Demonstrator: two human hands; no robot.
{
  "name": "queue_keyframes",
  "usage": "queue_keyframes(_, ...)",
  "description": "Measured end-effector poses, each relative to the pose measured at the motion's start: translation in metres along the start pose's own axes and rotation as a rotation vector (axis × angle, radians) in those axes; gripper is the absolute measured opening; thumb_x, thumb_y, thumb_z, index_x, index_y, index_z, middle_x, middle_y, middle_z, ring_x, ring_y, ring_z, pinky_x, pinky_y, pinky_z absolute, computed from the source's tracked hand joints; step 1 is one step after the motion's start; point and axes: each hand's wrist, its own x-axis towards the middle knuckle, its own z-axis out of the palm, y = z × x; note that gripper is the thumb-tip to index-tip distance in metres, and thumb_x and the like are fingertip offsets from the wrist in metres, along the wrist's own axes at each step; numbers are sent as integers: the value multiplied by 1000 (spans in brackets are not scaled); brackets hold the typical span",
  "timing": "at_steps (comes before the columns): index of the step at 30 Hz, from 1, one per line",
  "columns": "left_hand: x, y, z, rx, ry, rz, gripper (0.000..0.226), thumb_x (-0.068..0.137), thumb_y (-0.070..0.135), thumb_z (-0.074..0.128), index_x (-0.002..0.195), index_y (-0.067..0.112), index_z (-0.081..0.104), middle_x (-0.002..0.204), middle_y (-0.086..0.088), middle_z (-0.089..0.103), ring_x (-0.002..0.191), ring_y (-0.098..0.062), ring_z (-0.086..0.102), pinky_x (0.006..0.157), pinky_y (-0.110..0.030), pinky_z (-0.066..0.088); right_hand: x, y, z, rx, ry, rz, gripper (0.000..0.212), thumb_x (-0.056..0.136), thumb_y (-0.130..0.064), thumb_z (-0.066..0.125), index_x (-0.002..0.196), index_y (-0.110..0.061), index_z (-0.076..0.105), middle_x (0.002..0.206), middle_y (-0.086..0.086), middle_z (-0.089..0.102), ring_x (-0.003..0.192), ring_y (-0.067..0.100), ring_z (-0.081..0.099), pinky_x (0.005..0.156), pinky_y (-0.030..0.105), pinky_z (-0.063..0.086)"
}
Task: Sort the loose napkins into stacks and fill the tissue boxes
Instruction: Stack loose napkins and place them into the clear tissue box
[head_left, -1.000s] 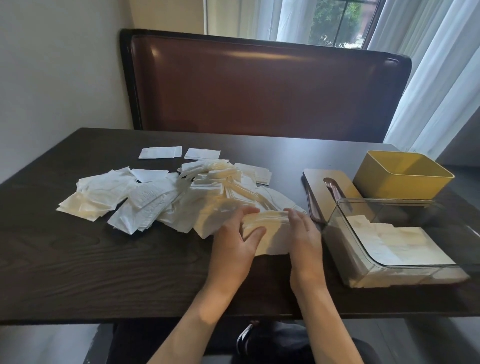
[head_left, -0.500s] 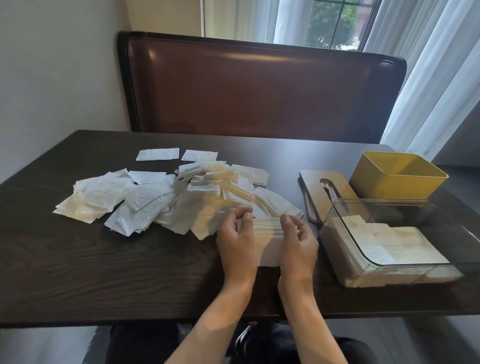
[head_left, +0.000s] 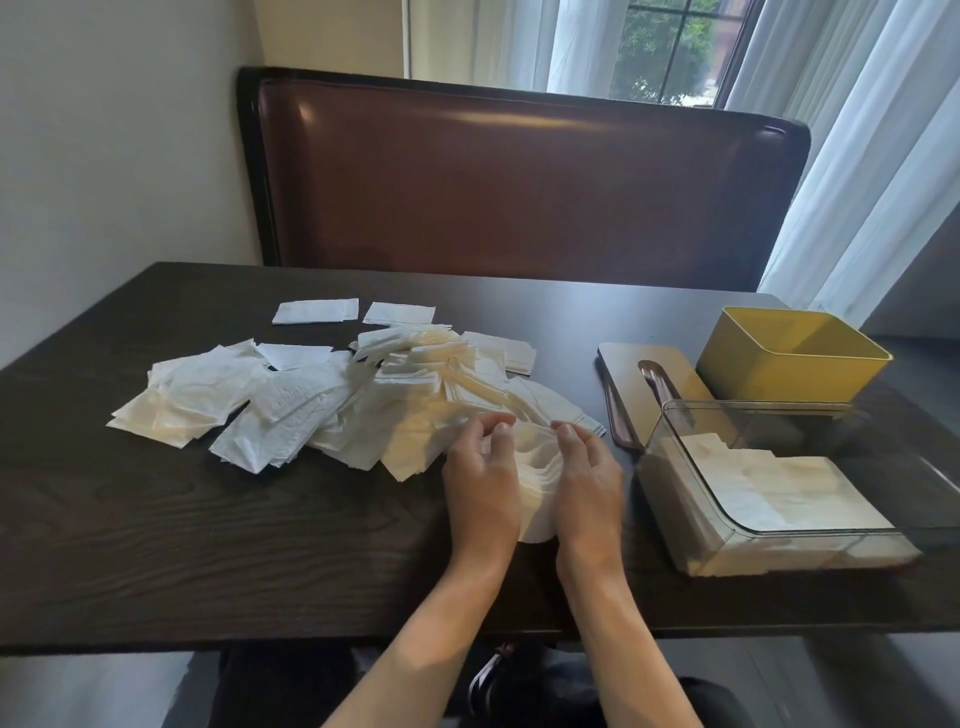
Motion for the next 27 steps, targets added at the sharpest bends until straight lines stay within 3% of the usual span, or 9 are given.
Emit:
queue_keyframes(3, 0, -2, -1, 41, 14, 20, 24, 100, 13, 54, 82, 25, 65, 82, 11, 68, 82, 6, 62, 73, -7, 41, 1, 4, -3, -60, 46, 2, 28, 84, -51, 49, 87, -33, 70, 89, -3, 74, 91, 18, 70, 88, 54, 53)
queue_keyframes(7, 1, 0, 1, 96, 59, 45, 30, 102, 21, 55, 73, 19, 65, 70, 6, 67, 71, 1, 62, 65, -9, 42, -2, -1, -6, -95, 88, -78, 40, 102, -34, 44, 74, -15, 64, 79, 1, 68, 77, 5, 64, 76, 42, 50)
queue_keyframes(9, 2, 9, 3, 85, 107, 53, 33, 102, 21, 54, 71, 22, 65, 63, 7, 64, 63, 1, 59, 59, -10, 41, -5, -6, -7, -73, 82, -122, 42, 105, -31, 40, 73, -15, 62, 78, 1, 68, 75, 3, 63, 71, 37, 47)
queue_keyframes(12, 6, 24, 4, 33, 152, 56, 35, 103, 22, 53, 70, 25, 65, 55, 11, 59, 54, 0, 52, 56, -17, 40, -11, -18, -8, -119, 21, -207, 34, 105, -33, 39, 83, -25, 64, 79, -18, 67, 79, 3, 64, 71, 33, 50)
queue_keyframes(14, 8, 36, 6, 14, 158, 37, 35, 104, 27, 52, 72, 23, 67, 59, 10, 61, 58, -2, 54, 62, -27, 45, -15, -26, -11, -161, -8, -266, 27, 103, -40, 39, 99, -25, 62, 79, -19, 66, 80, -6, 61, 69, 19, 45)
queue_keyframes(16, 9, 47, 9, -25, 144, 8, 38, 104, 31, 49, 72, 23, 67, 66, 6, 65, 68, -12, 63, 71, -37, 51, -17, -36, -16, -235, -4, -326, 26, 101, -47, 42, 111, -28, 57, 76, -12, 65, 76, -7, 61, 65, 18, 43)
queue_keyframes(19, 4, 65, 12, -96, 43, -97, 49, 103, 42, 44, 67, 22, 70, 81, -3, 71, 83, -23, 68, 81, -46, 55, -16, -55, -25, -398, 37, -461, 20, 99, -50, 46, 103, -34, 58, 58, -6, 57, 57, 3, 57, 54, 23, 41)
queue_keyframes(21, -4, 76, 12, -113, -63, -125, 53, 103, 45, 41, 67, 22, 72, 86, -5, 73, 84, -24, 69, 77, -43, 55, -14, -72, -34, -472, 71, -528, 25, 96, -52, 47, 98, -31, 62, 60, -7, 57, 62, 4, 57, 54, 22, 39)
queue_keyframes(27, -16, 103, 17, -43, -380, 17, 47, 104, 43, 45, 80, 12, 71, 61, 4, 63, 54, -6, 59, 52, -20, 42, 10, -127, -64, -696, 49, -523, 41, 96, -57, 46, 100, -21, 63, 75, -7, 59, 76, 15, 62, 68, 33, 50)
